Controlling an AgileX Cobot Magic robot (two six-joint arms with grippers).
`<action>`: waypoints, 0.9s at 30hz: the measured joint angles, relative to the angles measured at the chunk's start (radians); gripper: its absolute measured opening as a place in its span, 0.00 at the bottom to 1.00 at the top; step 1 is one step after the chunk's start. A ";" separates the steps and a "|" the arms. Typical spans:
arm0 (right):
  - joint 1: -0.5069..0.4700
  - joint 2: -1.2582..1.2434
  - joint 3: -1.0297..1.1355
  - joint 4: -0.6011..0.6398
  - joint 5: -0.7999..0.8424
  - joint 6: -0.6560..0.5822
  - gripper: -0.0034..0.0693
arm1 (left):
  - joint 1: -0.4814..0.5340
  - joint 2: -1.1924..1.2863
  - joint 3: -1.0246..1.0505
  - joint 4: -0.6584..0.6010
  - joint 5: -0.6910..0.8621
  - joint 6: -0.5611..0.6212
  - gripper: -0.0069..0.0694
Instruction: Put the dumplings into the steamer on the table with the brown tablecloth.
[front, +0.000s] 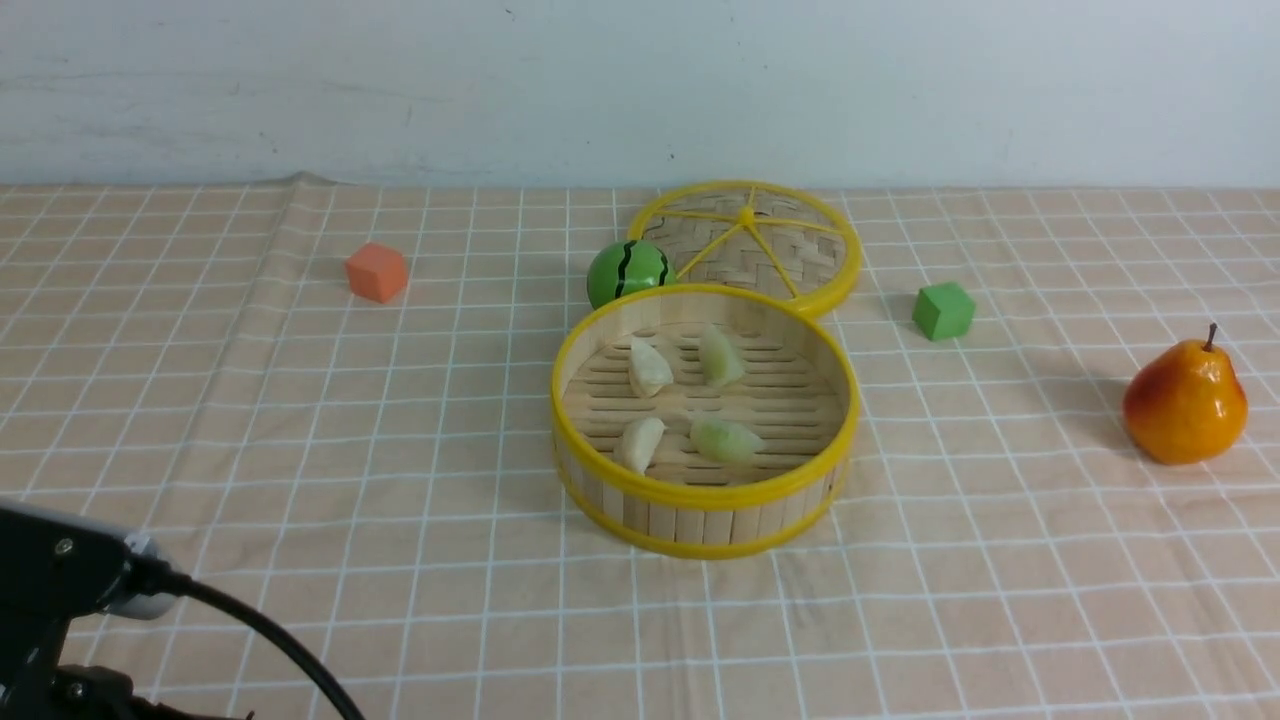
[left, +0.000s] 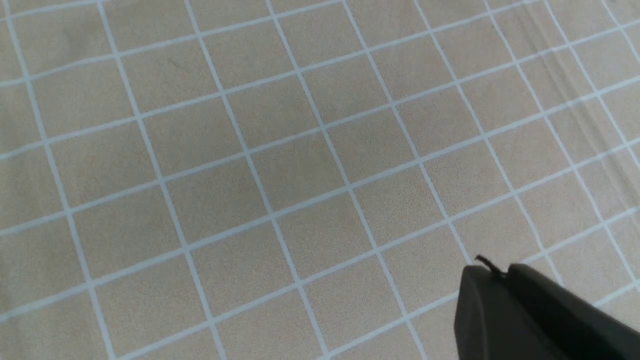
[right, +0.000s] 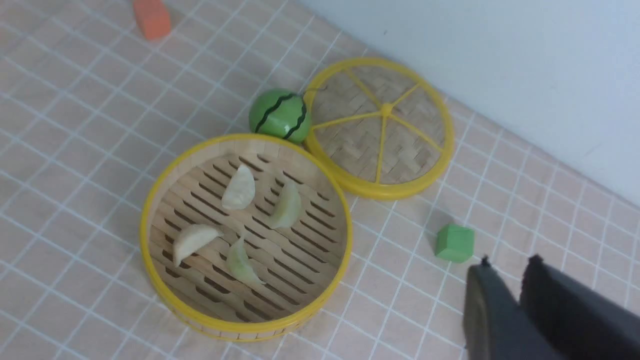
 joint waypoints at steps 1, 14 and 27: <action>0.000 -0.045 0.036 0.001 -0.002 0.011 0.06 | 0.000 0.000 0.000 0.000 0.000 0.000 0.15; 0.000 -0.598 1.225 0.029 -0.579 0.050 0.02 | 0.000 0.000 0.000 0.000 0.000 0.000 0.15; 0.000 -0.669 1.943 0.063 -1.218 0.056 0.03 | 0.000 0.000 0.000 0.000 0.000 0.000 0.15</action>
